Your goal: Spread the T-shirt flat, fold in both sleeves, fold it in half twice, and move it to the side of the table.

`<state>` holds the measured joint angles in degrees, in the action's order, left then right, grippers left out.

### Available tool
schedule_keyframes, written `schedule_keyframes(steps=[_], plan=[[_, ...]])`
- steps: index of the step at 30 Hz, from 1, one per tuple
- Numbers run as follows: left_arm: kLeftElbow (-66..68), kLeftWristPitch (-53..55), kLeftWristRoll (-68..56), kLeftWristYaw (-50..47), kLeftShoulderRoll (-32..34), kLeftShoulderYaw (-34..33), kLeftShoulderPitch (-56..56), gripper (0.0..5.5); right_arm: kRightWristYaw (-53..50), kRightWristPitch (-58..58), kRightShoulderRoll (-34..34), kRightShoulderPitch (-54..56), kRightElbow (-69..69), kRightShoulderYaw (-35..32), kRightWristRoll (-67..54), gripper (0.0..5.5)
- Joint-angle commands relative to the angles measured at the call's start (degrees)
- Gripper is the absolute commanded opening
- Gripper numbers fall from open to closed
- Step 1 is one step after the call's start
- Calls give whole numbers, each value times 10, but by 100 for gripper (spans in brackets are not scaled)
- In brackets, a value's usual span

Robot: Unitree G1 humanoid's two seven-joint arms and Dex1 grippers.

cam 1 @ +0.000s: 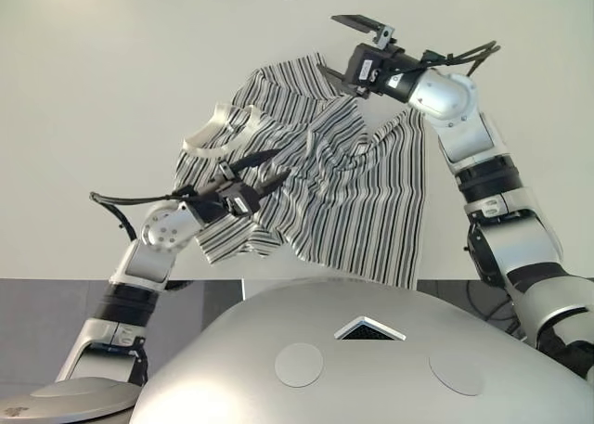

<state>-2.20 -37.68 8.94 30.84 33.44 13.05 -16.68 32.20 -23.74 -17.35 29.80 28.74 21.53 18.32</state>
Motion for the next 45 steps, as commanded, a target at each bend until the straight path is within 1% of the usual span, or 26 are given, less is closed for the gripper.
schedule_keyframes(steps=[1,5,8,10,11,14,18,21,26,27,31,34,35,36,37,39,40,41,42,45], plan=[[-17,19,7,22,38,-7,-24,199,2,-27,39,57,114,54,45,348],[-20,29,15,37,71,-14,-45,199,-48,-51,77,109,254,91,96,348],[-6,32,32,51,100,-13,-59,199,-94,-59,90,141,337,111,130,348],[25,35,57,53,123,-16,-60,199,-130,-47,95,168,391,116,145,348],[55,38,81,39,130,-20,-48,199,-147,-37,96,180,414,117,149,348],[134,47,148,-21,136,-28,12,199,-180,-11,93,201,457,110,153,348],[267,42,238,-139,126,-12,145,199,-207,29,70,208,487,100,153,348],[360,10,286,-196,111,23,242,199,-219,47,51,208,496,94,151,348],[503,-57,361,-273,90,101,396,199,-233,70,18,209,501,71,141,348],[524,-73,373,-289,86,114,419,199,-234,72,12,208,501,67,139,348],[564,-126,430,-402,77,159,489,199,-235,73,-4,195,502,52,137,348],[576,-148,448,-495,66,168,528,199,-244,61,-12,184,499,34,126,348],[578,-158,434,-514,60,157,536,199,-250,42,-14,182,495,20,115,348],[577,-170,406,-532,53,137,541,199,-249,10,-17,177,485,-3,92,348],[563,-189,352,-535,48,105,537,199,-241,-41,-22,164,463,-36,53,348],[518,-225,249,-507,46,60,513,199,-190,-129,-34,123,397,-96,-31,348],[457,-234,196,-471,57,60,478,199,-150,-151,-48,77,308,-115,-82,348],[398,-239,155,-434,69,68,443,199,-118,-157,-61,36,222,-128,-122,348],[327,-235,119,-389,87,93,397,199,-91,-143,-80,-13,113,-138,-162,348],[163,-209,103,-271,129,170,279,199,-51,-68,-126,-125,-153,-161,-245,348]])
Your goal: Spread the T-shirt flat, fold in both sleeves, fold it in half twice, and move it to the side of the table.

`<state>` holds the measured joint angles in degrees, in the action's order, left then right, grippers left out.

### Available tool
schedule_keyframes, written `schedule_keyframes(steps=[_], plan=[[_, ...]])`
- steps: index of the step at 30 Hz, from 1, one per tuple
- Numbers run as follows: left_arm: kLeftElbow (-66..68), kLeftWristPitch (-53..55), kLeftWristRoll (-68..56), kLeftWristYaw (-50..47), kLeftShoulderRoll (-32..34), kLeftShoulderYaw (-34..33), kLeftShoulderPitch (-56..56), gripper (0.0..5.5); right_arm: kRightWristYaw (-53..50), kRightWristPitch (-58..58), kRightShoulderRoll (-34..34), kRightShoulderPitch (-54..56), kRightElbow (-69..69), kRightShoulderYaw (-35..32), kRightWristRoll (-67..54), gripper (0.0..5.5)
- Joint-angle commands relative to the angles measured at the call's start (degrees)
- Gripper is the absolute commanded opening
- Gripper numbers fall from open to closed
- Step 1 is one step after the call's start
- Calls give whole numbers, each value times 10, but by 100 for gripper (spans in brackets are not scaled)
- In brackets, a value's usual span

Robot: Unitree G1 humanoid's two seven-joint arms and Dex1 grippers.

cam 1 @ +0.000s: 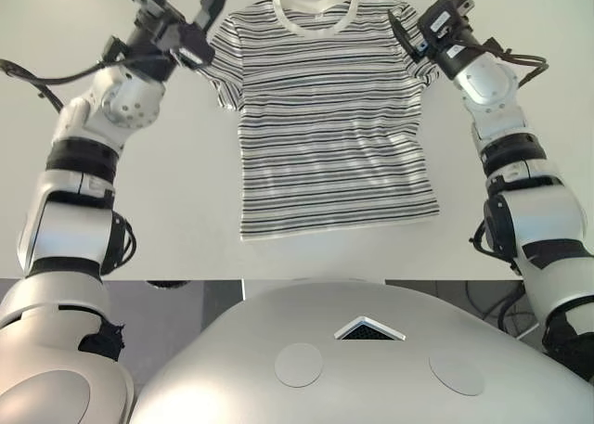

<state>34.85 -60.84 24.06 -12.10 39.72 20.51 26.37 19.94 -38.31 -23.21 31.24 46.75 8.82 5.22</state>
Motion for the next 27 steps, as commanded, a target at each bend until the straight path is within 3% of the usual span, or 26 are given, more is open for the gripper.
schedule_keyframes(steps=[1,3,7,12,18,27], plan=[[-242,32,-47,188,75,111,-178,199,83,102,-80,-169,-393,-32,-130,348],[-286,51,-53,236,91,131,-215,199,135,108,-107,-239,-460,6,-140,348],[-278,104,-84,309,86,138,-246,199,215,102,-153,-331,-457,66,-80,348],[-269,130,-55,366,80,130,-274,199,292,99,-218,-363,-435,124,28,348],[-257,128,-11,395,94,122,-291,199,331,109,-271,-397,-489,149,64,348],[-388,165,-162,496,189,78,-372,199,351,175,-327,-467,-652,118,3,348]])
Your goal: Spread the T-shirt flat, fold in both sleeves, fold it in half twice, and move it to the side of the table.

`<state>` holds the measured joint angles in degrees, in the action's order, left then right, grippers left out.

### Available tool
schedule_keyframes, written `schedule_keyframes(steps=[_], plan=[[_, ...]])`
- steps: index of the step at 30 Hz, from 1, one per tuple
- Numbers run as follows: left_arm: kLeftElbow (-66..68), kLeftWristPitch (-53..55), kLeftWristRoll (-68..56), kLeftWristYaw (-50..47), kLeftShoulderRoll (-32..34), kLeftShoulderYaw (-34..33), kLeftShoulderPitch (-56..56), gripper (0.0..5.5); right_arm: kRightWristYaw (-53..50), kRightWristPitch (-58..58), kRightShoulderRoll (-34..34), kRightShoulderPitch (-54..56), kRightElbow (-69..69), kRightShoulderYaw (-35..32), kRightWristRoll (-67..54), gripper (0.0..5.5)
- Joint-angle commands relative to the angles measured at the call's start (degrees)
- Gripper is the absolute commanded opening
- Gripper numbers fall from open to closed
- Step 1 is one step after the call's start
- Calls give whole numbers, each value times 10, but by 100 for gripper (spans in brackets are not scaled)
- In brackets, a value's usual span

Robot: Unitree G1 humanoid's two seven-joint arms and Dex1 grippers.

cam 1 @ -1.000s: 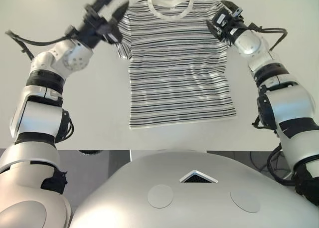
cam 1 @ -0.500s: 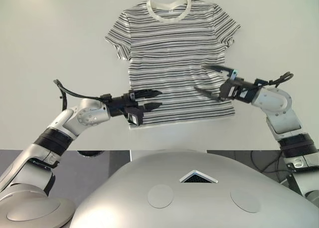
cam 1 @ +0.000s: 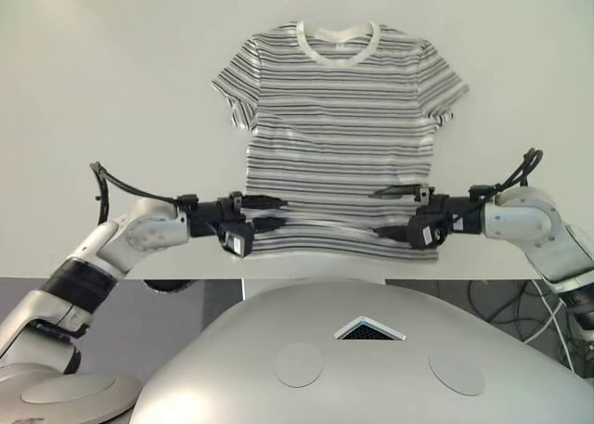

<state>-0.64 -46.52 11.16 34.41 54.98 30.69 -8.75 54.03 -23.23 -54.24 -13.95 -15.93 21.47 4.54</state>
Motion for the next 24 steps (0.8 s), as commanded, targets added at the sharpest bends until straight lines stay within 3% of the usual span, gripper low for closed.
schedule_keyframes(steps=[1,11,14,17,20,24], plan=[[-44,26,-43,39,42,-30,-29,199,7,27,-16,-14,-27,-12,12,348],[-129,70,-138,87,58,-91,-81,199,-32,24,22,18,5,-75,-29,348],[-118,208,-344,-29,-48,-203,2,199,-78,72,69,28,-42,-188,-222,348],[-28,358,-430,-133,-126,-280,86,199,-158,130,113,56,-43,-303,-354,348],[32,481,-420,-183,-168,-286,130,199,-229,176,134,71,-32,-377,-386,348],[124,559,-352,-189,-209,-264,196,199,-315,243,149,80,-22,-411,-346,348]])
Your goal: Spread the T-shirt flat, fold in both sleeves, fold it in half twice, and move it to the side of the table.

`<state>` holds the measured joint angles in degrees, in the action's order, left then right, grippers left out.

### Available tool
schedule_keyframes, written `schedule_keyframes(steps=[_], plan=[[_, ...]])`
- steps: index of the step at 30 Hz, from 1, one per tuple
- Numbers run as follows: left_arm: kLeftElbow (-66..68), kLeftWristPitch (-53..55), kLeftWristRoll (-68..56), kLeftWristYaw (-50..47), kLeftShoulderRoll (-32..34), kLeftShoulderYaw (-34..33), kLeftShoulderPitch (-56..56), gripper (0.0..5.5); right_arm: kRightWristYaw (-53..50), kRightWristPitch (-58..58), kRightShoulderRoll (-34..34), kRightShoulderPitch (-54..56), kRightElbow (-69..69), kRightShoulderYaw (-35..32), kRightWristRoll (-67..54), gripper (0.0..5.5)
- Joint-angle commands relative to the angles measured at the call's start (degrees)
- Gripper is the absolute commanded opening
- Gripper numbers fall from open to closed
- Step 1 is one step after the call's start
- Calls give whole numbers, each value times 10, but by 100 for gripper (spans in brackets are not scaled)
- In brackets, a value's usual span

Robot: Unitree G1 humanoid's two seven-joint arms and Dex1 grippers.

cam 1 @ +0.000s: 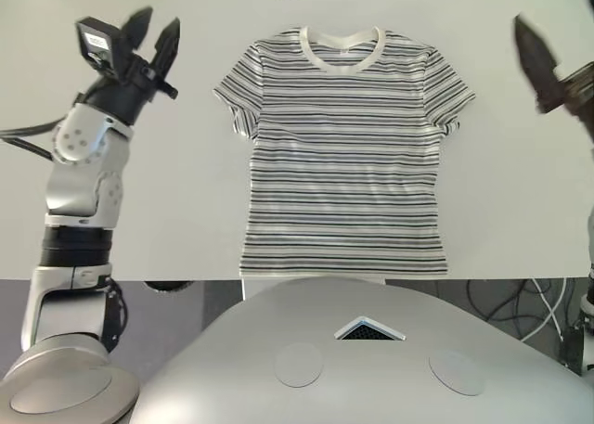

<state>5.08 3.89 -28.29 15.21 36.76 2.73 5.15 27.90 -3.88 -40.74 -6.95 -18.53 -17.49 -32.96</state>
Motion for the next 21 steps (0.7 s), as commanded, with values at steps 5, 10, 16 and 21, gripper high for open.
schedule_keyframes(steps=[5,10,16,21], plan=[[112,140,65,57,-59,31,87,199,-65,126,21,3,-29,-39,-1,348],[92,259,11,84,-76,-23,93,199,-55,147,30,0,-50,-44,-1,348],[72,340,6,94,-86,-47,92,199,-47,150,41,-2,-48,-41,22,348],[96,359,35,94,-97,-38,98,199,-41,145,51,-3,-47,-33,46,348]])
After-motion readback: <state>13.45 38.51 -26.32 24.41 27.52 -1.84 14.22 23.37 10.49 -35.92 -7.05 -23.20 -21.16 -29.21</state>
